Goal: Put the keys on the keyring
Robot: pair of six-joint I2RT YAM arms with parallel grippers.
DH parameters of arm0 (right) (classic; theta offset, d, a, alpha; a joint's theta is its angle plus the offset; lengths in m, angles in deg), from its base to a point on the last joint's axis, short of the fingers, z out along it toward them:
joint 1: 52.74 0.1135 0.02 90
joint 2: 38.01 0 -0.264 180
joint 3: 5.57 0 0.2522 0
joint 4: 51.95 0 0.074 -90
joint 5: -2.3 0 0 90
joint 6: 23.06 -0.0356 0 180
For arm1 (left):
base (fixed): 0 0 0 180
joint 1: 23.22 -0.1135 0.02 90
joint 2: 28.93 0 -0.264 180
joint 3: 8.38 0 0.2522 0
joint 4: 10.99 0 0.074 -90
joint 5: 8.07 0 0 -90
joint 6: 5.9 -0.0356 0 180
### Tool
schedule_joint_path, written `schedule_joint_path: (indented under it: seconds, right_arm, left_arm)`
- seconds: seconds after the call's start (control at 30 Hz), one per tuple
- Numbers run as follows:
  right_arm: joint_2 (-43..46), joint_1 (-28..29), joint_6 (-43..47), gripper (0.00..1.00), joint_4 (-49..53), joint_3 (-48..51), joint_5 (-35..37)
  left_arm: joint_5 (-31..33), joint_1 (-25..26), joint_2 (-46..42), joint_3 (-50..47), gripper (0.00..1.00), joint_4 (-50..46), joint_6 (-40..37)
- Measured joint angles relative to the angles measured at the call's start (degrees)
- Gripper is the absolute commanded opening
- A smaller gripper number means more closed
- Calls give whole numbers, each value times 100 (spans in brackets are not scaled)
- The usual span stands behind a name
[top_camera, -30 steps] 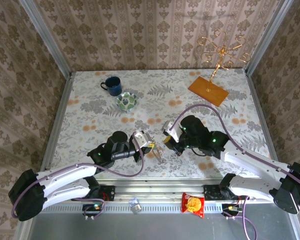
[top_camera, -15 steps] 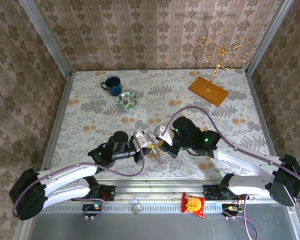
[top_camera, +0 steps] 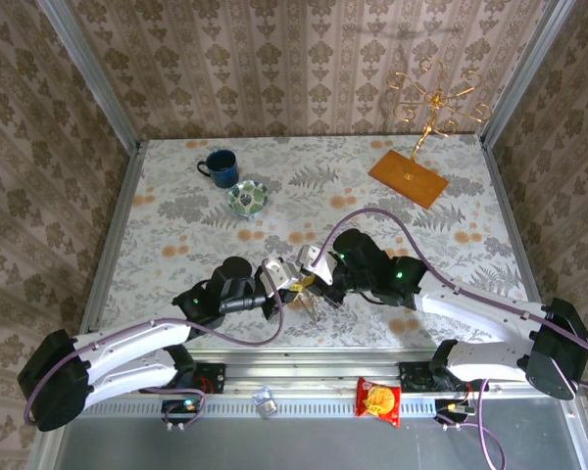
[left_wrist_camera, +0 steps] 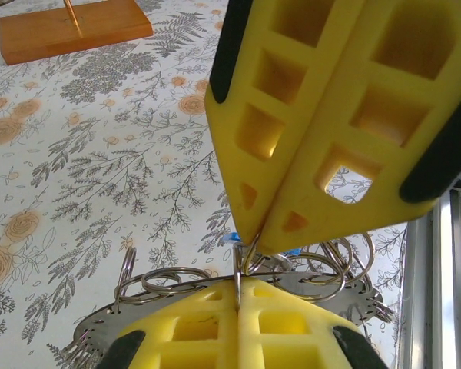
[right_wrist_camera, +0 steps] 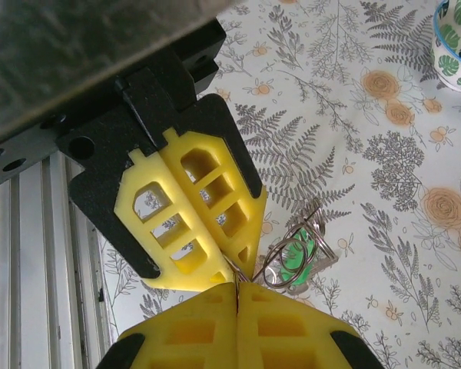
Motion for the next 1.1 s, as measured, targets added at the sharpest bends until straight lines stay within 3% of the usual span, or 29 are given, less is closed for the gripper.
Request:
schedule_joint_path:
  seconds: [0.5,1.1]
  right_arm:
    - [-103,90,-72,0,-52,-7,385]
    - [-197,144,-1110,0,-109,-11,815]
  left_arm:
    - [26,-2,24,2,0,-2,22]
    - [527,149,114,17,0,70,-7]
